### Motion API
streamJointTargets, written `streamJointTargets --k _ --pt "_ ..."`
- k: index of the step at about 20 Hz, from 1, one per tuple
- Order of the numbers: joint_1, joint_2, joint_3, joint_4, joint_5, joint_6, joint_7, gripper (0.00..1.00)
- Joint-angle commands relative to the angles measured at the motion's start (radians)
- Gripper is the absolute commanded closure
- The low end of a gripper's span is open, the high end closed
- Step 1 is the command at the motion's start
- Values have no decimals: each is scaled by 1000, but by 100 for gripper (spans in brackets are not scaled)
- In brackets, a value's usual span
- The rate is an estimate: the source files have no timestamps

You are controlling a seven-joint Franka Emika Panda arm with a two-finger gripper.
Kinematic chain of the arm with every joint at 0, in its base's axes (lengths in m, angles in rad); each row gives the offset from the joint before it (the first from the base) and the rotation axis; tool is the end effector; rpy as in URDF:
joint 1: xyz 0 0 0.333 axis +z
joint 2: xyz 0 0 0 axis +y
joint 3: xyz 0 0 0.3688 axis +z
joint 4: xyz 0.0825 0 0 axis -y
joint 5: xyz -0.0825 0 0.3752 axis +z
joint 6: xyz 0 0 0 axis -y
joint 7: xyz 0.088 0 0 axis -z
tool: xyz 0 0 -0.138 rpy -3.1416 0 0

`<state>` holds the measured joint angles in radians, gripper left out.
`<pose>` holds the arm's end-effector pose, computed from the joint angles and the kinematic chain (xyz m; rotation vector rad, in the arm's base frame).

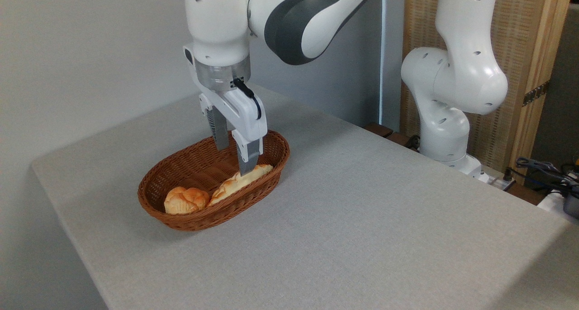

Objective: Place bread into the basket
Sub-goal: 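Open the gripper to release the loaf beside the round roll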

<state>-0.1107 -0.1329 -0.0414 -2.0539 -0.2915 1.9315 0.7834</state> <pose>0.4943 -0.1052 0.5248 2.6405 -1.1683 0.1354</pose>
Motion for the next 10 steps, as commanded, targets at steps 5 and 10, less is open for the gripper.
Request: streamJointTargets --k 5,10 --pt "9 -1 75 67 261 -5 -59 0" --pt "9 13 129 90 276 -3 -53 0"
